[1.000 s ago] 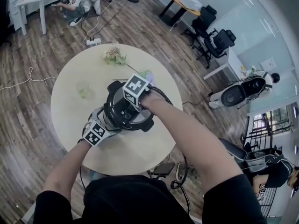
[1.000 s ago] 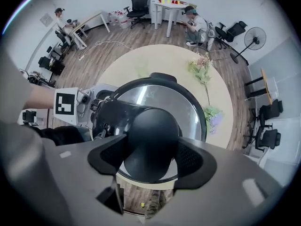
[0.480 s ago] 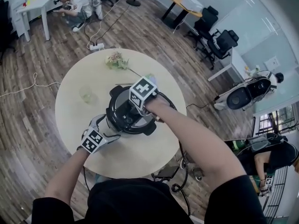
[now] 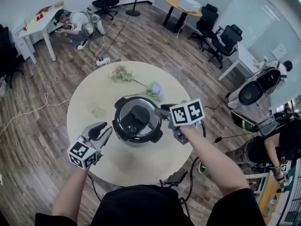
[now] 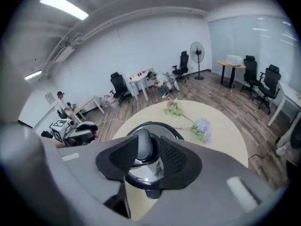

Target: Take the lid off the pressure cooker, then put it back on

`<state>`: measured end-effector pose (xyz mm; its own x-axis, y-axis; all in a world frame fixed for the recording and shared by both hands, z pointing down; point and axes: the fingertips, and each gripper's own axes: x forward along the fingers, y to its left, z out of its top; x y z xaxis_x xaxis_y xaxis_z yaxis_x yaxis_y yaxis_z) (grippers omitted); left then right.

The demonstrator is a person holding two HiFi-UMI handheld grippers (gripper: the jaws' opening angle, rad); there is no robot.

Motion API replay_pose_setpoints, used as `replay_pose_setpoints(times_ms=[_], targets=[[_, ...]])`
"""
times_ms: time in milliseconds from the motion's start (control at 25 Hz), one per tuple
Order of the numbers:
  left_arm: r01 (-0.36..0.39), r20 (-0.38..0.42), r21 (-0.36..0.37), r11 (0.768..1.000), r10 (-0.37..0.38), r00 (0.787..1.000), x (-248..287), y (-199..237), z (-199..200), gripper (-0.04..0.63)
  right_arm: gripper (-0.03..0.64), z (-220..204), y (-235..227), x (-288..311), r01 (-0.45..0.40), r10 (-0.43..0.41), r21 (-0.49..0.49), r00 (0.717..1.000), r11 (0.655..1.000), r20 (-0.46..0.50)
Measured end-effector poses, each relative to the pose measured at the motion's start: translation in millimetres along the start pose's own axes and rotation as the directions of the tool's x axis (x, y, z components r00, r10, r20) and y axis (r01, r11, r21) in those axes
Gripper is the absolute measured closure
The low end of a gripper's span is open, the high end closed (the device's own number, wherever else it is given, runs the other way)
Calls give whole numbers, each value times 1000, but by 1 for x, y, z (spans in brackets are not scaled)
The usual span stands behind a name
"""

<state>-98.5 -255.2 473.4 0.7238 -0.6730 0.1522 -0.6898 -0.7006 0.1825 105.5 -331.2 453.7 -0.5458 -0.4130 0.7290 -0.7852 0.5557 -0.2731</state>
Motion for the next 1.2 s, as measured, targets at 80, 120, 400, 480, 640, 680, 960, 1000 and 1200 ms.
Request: replay_pose_setpoints(times_ms=[80,120,400,480,640,680,960,1000,1200], targets=[[-25,58,2,1000,24,998,-2,-5,24,559,482,-15,-1,-16,43,-42,-8,992,999,117],[-29,79,1,1000,28,996,-3,-8,33,588,502,-25,0,-22,68,-65,-14,984,998,168],[0,134,-75,997,10,991,-3,-29,41,595,601,-85,35,-78,261,-199,-66,855,963,478],[1,147,-55,998,7,989,-3,-45,43,595,606,-98,45,-97,307,-228,-65,817,950,529],[-40,170,23,999,36,985,-14,-86,51,595,607,-120,55,-134,306,-260,26,757,952,600],[-58,170,42,997,50,984,-22,-98,52,595,609,-128,59,-144,301,-266,49,741,952,617],[-223,194,124,967,196,961,-76,-203,57,595,607,-191,89,-206,188,-160,43,669,981,726],[-248,198,128,960,220,955,-83,-221,55,595,607,-203,95,-213,164,-129,24,668,986,733],[-329,190,150,932,299,935,-109,-298,41,595,609,-252,113,-251,144,-42,-74,668,987,743]])
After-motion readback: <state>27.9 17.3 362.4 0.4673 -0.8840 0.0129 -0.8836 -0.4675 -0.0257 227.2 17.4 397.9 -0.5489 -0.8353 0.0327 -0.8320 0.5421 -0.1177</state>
